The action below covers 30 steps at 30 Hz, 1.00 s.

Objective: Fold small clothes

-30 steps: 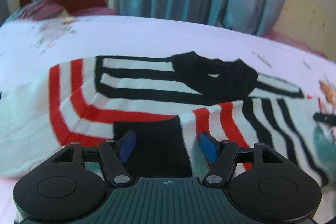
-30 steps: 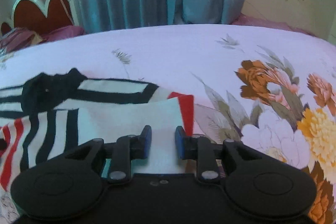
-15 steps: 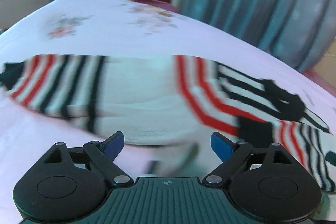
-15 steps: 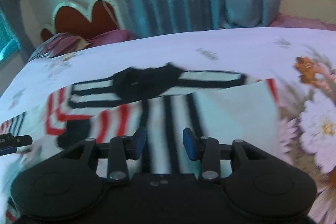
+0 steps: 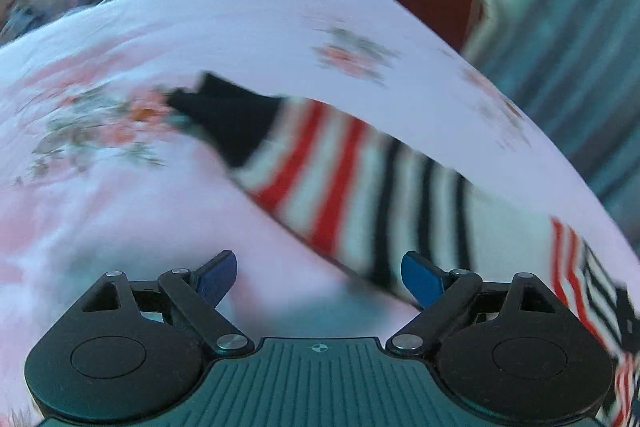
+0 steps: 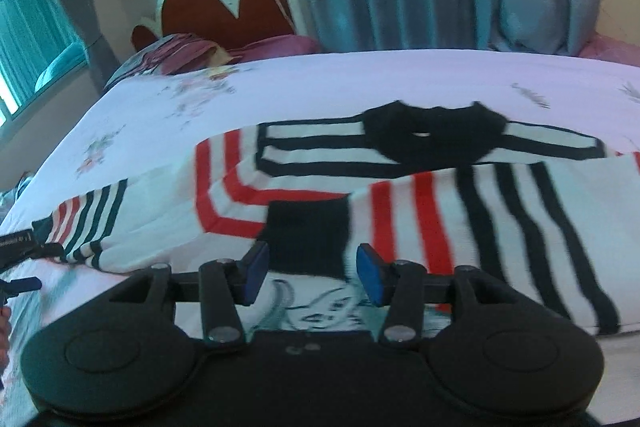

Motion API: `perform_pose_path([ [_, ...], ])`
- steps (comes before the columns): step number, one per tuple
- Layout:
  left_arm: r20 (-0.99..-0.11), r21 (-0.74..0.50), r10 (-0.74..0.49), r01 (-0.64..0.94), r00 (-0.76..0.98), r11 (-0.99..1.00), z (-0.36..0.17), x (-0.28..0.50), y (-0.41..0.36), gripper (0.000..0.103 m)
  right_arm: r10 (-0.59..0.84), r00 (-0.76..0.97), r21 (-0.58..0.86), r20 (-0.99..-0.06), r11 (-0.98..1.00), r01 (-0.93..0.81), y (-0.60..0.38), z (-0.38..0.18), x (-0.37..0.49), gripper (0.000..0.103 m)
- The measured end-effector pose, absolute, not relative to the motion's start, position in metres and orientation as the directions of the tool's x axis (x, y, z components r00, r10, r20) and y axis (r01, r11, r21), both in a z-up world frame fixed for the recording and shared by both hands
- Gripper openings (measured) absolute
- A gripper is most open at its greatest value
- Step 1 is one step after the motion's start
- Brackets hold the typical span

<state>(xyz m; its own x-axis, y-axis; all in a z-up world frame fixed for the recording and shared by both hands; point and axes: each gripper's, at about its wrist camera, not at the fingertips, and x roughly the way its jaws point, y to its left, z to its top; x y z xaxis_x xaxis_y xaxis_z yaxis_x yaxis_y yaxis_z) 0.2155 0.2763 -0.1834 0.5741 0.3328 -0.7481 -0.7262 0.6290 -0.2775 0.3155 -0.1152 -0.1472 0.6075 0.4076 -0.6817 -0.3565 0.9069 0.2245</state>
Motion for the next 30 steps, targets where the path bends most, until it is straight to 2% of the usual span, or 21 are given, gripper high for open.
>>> perform_pose_path([
  [6, -0.689, -0.348, 0.368, -0.731, 0.624, 0.587, -0.196, 0.223, 0.315, 0.086, 0.386, 0.604, 0.197, -0.697, 0.913, -0.357, -0.094, -0.154, 0.321, 0.048],
  [7, -0.679, -0.358, 0.381, -0.736, 0.628, 0.575, -0.197, 0.225, 0.319, 0.074, 0.381, 0.604, 0.193, -0.7, 0.915, -0.354, -0.092, -0.155, 0.322, 0.048],
  [8, -0.668, -0.359, 0.403, -0.746, 0.625, 0.561, -0.199, 0.228, 0.324, 0.066, 0.377, 0.604, 0.191, -0.702, 0.917, -0.351, -0.089, -0.156, 0.324, 0.048],
  [9, -0.66, -0.363, 0.417, -0.751, 0.625, 0.551, -0.201, 0.229, 0.329, 0.05, 0.373, 0.606, 0.187, -0.703, 0.919, -0.348, -0.087, -0.158, 0.326, 0.048],
  [10, -0.655, -0.366, 0.429, -0.757, 0.623, 0.54, -0.202, 0.228, 0.334, 0.03, 0.368, 0.608, 0.182, -0.704, 0.921, -0.345, -0.085, -0.16, 0.328, 0.048],
  [11, -0.657, -0.369, 0.434, -0.764, 0.617, 0.529, -0.205, 0.228, 0.34, 0.018, 0.362, 0.608, 0.179, -0.706, 0.922, -0.342, -0.082, -0.161, 0.33, 0.048],
  [15, -0.652, -0.369, 0.421, -0.749, 0.63, 0.55, -0.204, 0.231, 0.348, 0.005, 0.348, 0.607, 0.171, -0.714, 0.928, -0.331, -0.074, -0.169, 0.34, 0.048],
  [18, -0.618, -0.374, 0.417, -0.716, 0.666, 0.59, -0.189, 0.231, 0.338, 0.005, 0.334, 0.602, 0.157, -0.725, 0.932, -0.328, -0.07, -0.176, 0.346, 0.048],
  [20, -0.584, -0.378, 0.395, -0.669, 0.709, 0.641, -0.174, 0.236, 0.324, 0.004, 0.315, 0.574, 0.139, -0.756, 0.934, -0.329, -0.068, -0.187, 0.352, 0.047],
  [23, -0.526, -0.357, 0.34, -0.565, 0.78, 0.744, -0.143, 0.25, 0.291, 0.004, 0.321, 0.576, 0.132, -0.752, 0.929, -0.346, -0.067, -0.184, 0.352, 0.047],
  [27, -0.45, -0.335, 0.183, -0.356, 0.874, 0.873, -0.103, 0.278, 0.223, 0.004, 0.371, 0.594, 0.213, -0.713, 0.923, -0.32, -0.084, -0.167, 0.347, 0.047],
  [30, -0.433, -0.325, 0.021, -0.178, 0.901, 0.929, -0.09, 0.302, 0.162, 0.004, 0.391, 0.614, 0.264, -0.685, 0.92, -0.291, -0.106, -0.154, 0.343, 0.048],
])
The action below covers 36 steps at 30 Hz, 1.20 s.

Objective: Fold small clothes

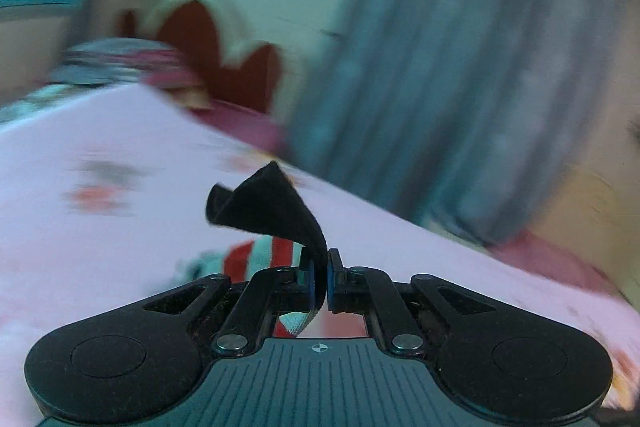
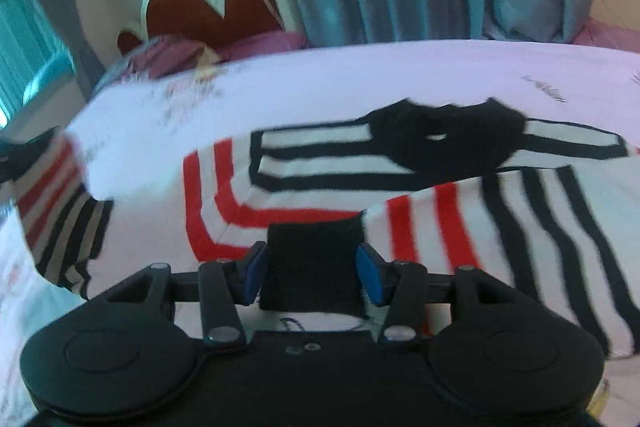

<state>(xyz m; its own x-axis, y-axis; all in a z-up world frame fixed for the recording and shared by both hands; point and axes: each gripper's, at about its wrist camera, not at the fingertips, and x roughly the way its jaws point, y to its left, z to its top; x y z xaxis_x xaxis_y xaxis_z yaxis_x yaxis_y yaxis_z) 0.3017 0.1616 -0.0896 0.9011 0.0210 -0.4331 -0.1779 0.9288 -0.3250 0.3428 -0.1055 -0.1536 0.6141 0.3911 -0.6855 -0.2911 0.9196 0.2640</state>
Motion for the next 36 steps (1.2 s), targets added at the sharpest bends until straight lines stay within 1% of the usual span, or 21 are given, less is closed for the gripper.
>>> perform_pose_path([
  [4, -0.45, -0.311, -0.167, 0.021, 0.877, 0.95, -0.097, 0.328, 0.076, 0.004, 0.381, 0.653, 0.303, -0.654, 0.923, -0.236, -0.147, -0.139, 0.335, 0.048],
  [6, -0.492, -0.292, -0.242, 0.104, 0.836, 0.951, -0.112, 0.338, 0.033, 0.005, 0.366, 0.67, 0.31, -0.646, 0.928, -0.208, -0.168, -0.135, 0.331, 0.049],
  [8, -0.542, -0.263, -0.283, 0.16, 0.791, 0.951, -0.132, 0.345, -0.003, 0.005, 0.344, 0.679, 0.307, -0.649, 0.934, -0.181, -0.188, -0.134, 0.326, 0.049],
  [10, -0.608, -0.21, -0.285, 0.197, 0.741, 0.958, -0.15, 0.351, -0.029, 0.005, 0.332, 0.679, 0.313, -0.655, 0.937, -0.155, -0.206, -0.135, 0.323, 0.05],
  [13, -0.677, -0.131, -0.257, 0.231, 0.689, 0.964, -0.169, 0.349, -0.051, 0.006, 0.334, 0.671, 0.341, -0.662, 0.932, -0.127, -0.221, -0.14, 0.321, 0.053],
  [15, -0.679, -0.084, -0.232, 0.24, 0.696, 0.967, -0.17, 0.338, -0.054, 0.015, 0.348, 0.666, 0.362, -0.66, 0.924, -0.125, -0.225, -0.143, 0.321, 0.053],
  [16, -0.681, -0.077, -0.228, 0.242, 0.696, 0.967, -0.168, 0.333, -0.053, 0.03, 0.355, 0.663, 0.365, -0.659, 0.922, -0.131, -0.224, -0.143, 0.321, 0.055],
  [17, -0.677, -0.066, -0.209, 0.225, 0.706, 0.972, -0.165, 0.325, -0.049, 0.05, 0.363, 0.658, 0.367, -0.659, 0.92, -0.14, -0.222, -0.144, 0.322, 0.059],
  [19, -0.656, -0.044, -0.163, 0.178, 0.737, 0.983, -0.157, 0.311, -0.037, 0.064, 0.39, 0.646, 0.371, -0.656, 0.912, -0.174, -0.214, -0.144, 0.322, 0.062],
  [23, -0.641, 0.006, -0.042, 0.06, 0.767, 0.998, -0.149, 0.282, 0.008, 0.064, 0.431, 0.613, 0.354, -0.662, 0.901, -0.251, -0.186, -0.147, 0.322, 0.063],
  [28, -0.619, 0.097, 0.138, -0.098, 0.773, 0.99, -0.154, 0.259, 0.058, 0.064, 0.353, 0.614, 0.219, -0.706, 0.933, -0.284, -0.151, -0.158, 0.333, 0.059],
  [30, -0.628, 0.12, 0.186, -0.143, 0.756, 0.982, -0.161, 0.255, 0.074, 0.064, 0.368, 0.617, 0.217, -0.696, 0.926, -0.308, -0.145, -0.158, 0.332, 0.057],
  [31, -0.631, 0.125, 0.202, -0.158, 0.749, 0.979, -0.165, 0.255, 0.08, 0.064, 0.363, 0.62, 0.202, -0.696, 0.927, -0.316, -0.141, -0.159, 0.332, 0.054],
  [32, -0.63, 0.131, 0.21, -0.164, 0.748, 0.978, -0.169, 0.258, 0.083, 0.064, 0.352, 0.621, 0.181, -0.7, 0.929, -0.322, -0.137, -0.161, 0.334, 0.037],
  [33, -0.627, 0.141, 0.216, -0.163, 0.748, 0.976, -0.172, 0.261, 0.084, 0.064, 0.346, 0.619, 0.171, -0.705, 0.93, -0.325, -0.134, -0.163, 0.336, 0.026],
  [34, -0.623, 0.155, 0.222, -0.16, 0.75, 0.975, -0.177, 0.266, 0.084, 0.064, 0.343, 0.612, 0.175, -0.712, 0.932, -0.319, -0.134, -0.165, 0.339, 0.011],
  [35, -0.62, 0.163, 0.226, -0.158, 0.752, 0.974, -0.179, 0.271, 0.083, 0.064, 0.342, 0.613, 0.188, -0.712, 0.934, -0.303, -0.136, -0.165, 0.342, 0.008],
  [36, -0.613, 0.16, 0.224, -0.159, 0.757, 0.974, -0.181, 0.276, 0.083, 0.064, 0.353, 0.621, 0.212, -0.7, 0.933, -0.292, -0.141, -0.161, 0.342, 0.007],
])
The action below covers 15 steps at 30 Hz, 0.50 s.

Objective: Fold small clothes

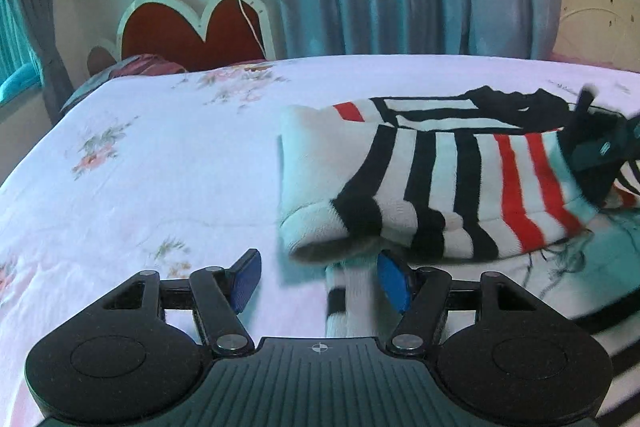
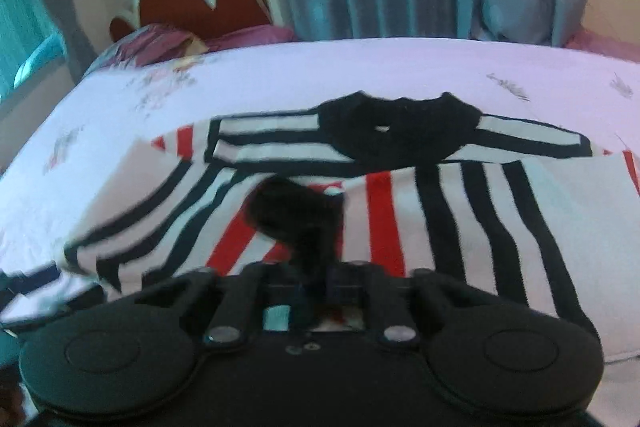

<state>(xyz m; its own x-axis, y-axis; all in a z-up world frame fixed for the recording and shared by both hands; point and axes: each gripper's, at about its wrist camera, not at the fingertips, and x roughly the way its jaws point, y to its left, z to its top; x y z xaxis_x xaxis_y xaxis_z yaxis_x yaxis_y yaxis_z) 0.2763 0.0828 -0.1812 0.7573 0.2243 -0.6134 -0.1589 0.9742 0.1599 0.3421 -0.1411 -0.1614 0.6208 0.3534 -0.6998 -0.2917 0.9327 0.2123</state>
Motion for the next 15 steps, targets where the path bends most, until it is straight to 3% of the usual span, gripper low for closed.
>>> perform_pose_path([
  [7, -0.564, 0.151, 0.227, -0.171, 0.794, 0.974, -0.18, 0.305, 0.075, 0.063, 0.309, 0.756, 0.246, -0.577, 0.948, -0.2, -0.197, -0.112, 0.338, 0.007],
  [10, -0.59, 0.138, 0.21, -0.159, 0.78, 0.978, -0.185, 0.312, 0.076, 0.024, 0.241, 0.758, 0.215, -0.605, 0.967, -0.136, -0.225, -0.117, 0.343, 0.007],
  [11, -0.596, 0.133, 0.196, -0.146, 0.779, 0.98, -0.187, 0.313, 0.075, 0.02, 0.233, 0.744, 0.23, -0.626, 0.967, -0.109, -0.234, -0.125, 0.346, 0.006],
  [15, -0.59, 0.154, 0.181, -0.11, 0.787, 0.982, -0.191, 0.306, 0.068, 0.017, 0.196, 0.687, 0.248, -0.7, 0.968, -0.023, -0.257, -0.161, 0.346, 0.006],
])
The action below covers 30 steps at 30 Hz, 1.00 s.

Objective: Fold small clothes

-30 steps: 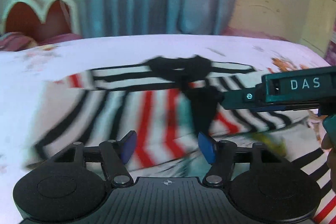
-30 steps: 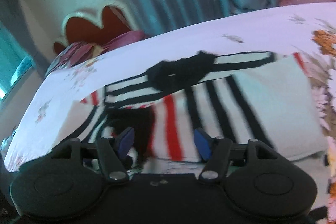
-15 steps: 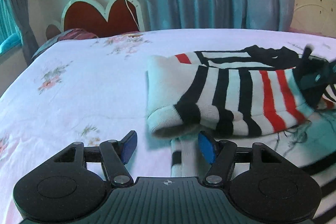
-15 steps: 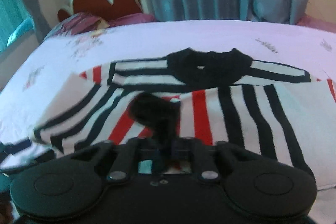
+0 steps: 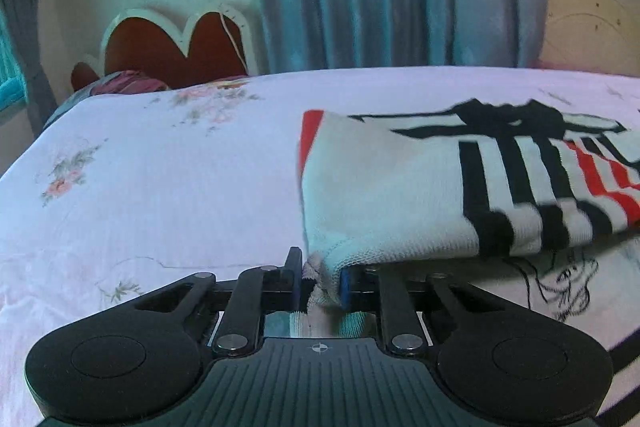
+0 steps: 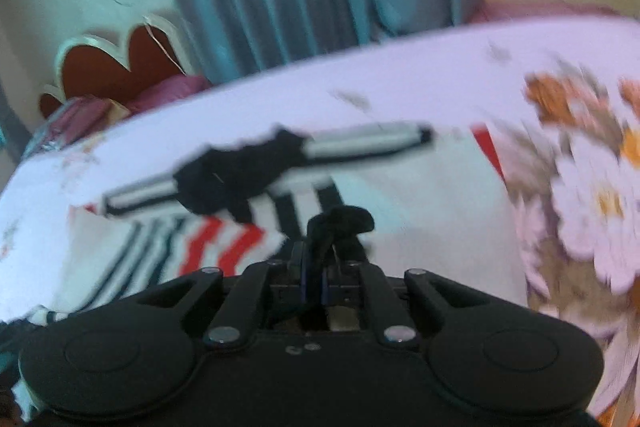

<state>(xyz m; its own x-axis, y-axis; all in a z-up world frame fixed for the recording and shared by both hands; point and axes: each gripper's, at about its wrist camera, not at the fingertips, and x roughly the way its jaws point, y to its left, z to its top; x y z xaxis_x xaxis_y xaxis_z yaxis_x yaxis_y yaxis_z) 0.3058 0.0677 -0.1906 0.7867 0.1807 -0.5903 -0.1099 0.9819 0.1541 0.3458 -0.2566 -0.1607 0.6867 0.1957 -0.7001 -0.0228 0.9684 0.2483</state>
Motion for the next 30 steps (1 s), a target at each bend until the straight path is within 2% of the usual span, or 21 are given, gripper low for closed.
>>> perform_pose_path([
  [3, -0.619, 0.121, 0.168, -0.117, 0.767, 0.986, -0.193, 0.307, 0.077, 0.017, 0.208, 0.64, 0.259, -0.74, 0.966, -0.014, -0.259, -0.179, 0.345, 0.008],
  [4, -0.623, 0.119, 0.17, -0.122, 0.764, 0.985, -0.191, 0.306, 0.078, 0.017, 0.216, 0.646, 0.276, -0.732, 0.961, -0.008, -0.262, -0.176, 0.344, 0.016],
  [6, -0.628, 0.116, 0.162, -0.115, 0.761, 0.987, -0.186, 0.306, 0.081, 0.018, 0.236, 0.653, 0.313, -0.72, 0.95, 0.003, -0.271, -0.168, 0.342, 0.022],
  [8, -0.646, 0.091, 0.14, -0.107, 0.751, 0.99, -0.182, 0.304, 0.083, 0.022, 0.25, 0.645, 0.334, -0.722, 0.943, 0.008, -0.277, -0.167, 0.342, 0.033],
  [9, -0.656, 0.082, 0.134, -0.107, 0.743, 0.991, -0.179, 0.303, 0.083, 0.028, 0.273, 0.636, 0.361, -0.722, 0.932, 0.01, -0.281, -0.168, 0.342, 0.035],
  [10, -0.666, 0.083, 0.14, -0.114, 0.733, 0.99, -0.177, 0.302, 0.084, 0.047, 0.291, 0.627, 0.384, -0.723, 0.923, 0.014, -0.283, -0.169, 0.34, 0.036],
  [12, -0.669, 0.063, 0.129, -0.117, 0.732, 0.991, -0.171, 0.295, 0.087, 0.076, 0.307, 0.619, 0.403, -0.723, 0.915, 0.017, -0.284, -0.171, 0.341, 0.036],
  [15, -0.653, 0.02, 0.114, -0.134, 0.748, 0.991, -0.158, 0.284, 0.092, 0.076, 0.3, 0.617, 0.393, -0.728, 0.92, 0.016, -0.28, -0.176, 0.343, 0.033],
  [17, -0.647, -0.026, 0.098, -0.15, 0.756, 0.988, -0.151, 0.289, 0.096, 0.076, 0.284, 0.621, 0.358, -0.731, 0.934, -0.006, -0.273, -0.176, 0.346, 0.007],
  [21, -0.644, -0.119, 0.056, -0.173, 0.763, 0.978, -0.147, 0.327, 0.095, 0.076, 0.266, 0.669, 0.29, -0.695, 0.954, -0.078, -0.257, -0.163, 0.345, 0.007],
  [24, -0.653, -0.133, 0.056, -0.188, 0.755, 0.973, -0.155, 0.366, 0.089, 0.076, 0.236, 0.712, 0.221, -0.661, 0.968, -0.117, -0.252, -0.153, 0.343, 0.006],
  [27, -0.677, -0.133, 0.086, -0.236, 0.731, 0.963, -0.168, 0.4, 0.091, 0.075, 0.168, 0.71, 0.155, -0.684, 0.984, -0.083, -0.257, -0.159, 0.349, 0.006],
  [30, -0.693, -0.103, 0.126, -0.27, 0.71, 0.957, -0.182, 0.421, 0.097, 0.074, 0.175, 0.668, 0.173, -0.723, 0.982, -0.07, -0.264, -0.171, 0.354, 0.006],
])
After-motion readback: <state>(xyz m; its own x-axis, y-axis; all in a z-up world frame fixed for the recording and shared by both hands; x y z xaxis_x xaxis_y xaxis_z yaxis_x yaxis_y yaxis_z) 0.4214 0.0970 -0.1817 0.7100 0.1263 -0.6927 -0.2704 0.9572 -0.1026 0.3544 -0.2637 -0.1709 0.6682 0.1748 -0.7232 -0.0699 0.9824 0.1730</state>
